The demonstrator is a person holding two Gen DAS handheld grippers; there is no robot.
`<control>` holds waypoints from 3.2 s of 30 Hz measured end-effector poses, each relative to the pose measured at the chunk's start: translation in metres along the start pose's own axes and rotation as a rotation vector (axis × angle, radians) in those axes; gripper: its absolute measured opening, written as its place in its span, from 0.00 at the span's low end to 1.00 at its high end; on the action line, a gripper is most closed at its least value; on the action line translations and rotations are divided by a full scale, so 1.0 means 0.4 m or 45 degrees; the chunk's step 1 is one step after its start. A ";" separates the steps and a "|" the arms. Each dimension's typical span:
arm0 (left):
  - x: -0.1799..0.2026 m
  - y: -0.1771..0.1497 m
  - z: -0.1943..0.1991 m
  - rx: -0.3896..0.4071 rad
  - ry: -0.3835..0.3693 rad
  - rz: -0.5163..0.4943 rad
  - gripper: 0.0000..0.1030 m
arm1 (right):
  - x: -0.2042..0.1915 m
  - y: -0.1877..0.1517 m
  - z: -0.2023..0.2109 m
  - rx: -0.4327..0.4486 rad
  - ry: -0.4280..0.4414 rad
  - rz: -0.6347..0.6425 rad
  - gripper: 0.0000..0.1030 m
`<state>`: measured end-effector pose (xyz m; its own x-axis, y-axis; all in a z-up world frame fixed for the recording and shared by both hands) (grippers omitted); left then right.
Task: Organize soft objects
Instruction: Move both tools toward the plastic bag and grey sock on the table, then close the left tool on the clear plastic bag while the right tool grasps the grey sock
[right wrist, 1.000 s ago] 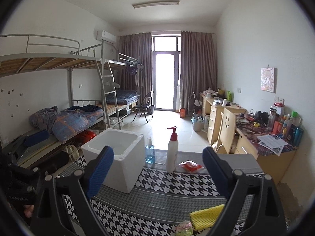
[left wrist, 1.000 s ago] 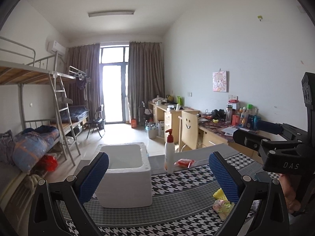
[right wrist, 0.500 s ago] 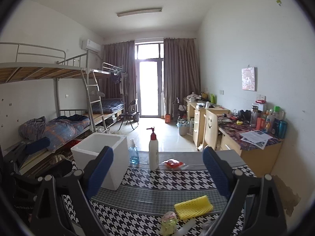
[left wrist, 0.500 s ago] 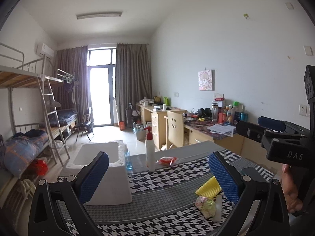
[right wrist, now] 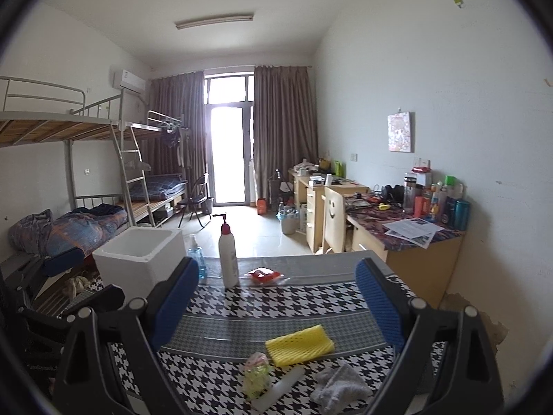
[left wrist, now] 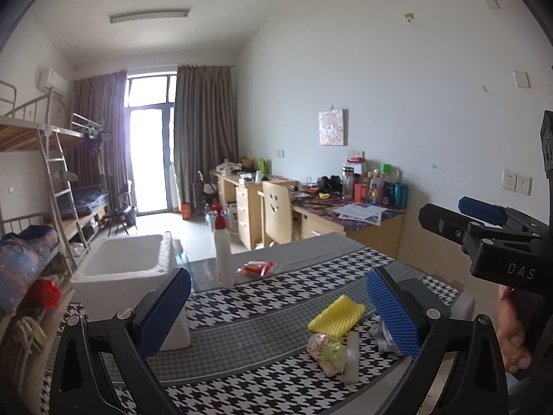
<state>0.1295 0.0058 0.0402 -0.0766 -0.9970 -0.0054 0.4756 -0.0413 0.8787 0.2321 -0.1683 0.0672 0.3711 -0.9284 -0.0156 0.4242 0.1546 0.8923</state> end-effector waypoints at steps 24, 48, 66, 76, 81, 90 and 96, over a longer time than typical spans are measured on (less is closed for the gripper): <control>0.089 -0.050 -0.122 -0.122 -0.097 -0.008 0.99 | 0.097 -0.111 -0.016 -0.102 -0.180 -0.106 0.92; 0.108 -0.122 -0.264 -0.297 -0.074 0.044 0.99 | 0.164 -0.228 -0.134 -0.326 -0.202 -0.166 0.92; 0.128 -0.166 -0.377 -0.448 -0.047 0.023 0.99 | 0.207 -0.301 -0.249 -0.513 -0.164 -0.202 0.92; 0.146 -0.197 -0.447 -0.552 -0.043 0.009 0.96 | 0.231 -0.322 -0.281 -0.560 -0.167 -0.231 0.92; 0.149 -0.213 -0.467 -0.600 -0.025 -0.004 0.87 | 0.239 -0.336 -0.297 -0.587 -0.153 -0.243 0.92; 0.154 -0.237 -0.494 -0.661 -0.024 -0.018 0.69 | 0.236 -0.345 -0.309 -0.606 -0.159 -0.235 0.92; 0.152 -0.253 -0.508 -0.719 -0.056 -0.001 0.48 | 0.234 -0.352 -0.315 -0.622 -0.156 -0.234 0.92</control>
<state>0.2549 -0.0638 -0.1461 -0.1083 -0.9938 0.0245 0.8695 -0.0827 0.4869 0.3114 -0.2344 -0.1167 0.1679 -0.9831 -0.0729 0.8189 0.0979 0.5655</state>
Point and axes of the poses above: each gripper's, at about its wrist camera, not at the fingertips, and z roughly against the way its jaws point, x to its right, y to its top, the point moved 4 cm from there along -z, roughly the way its jaws point, and after that the axes turned 14 degrees about -x, right-handed, at the moved point
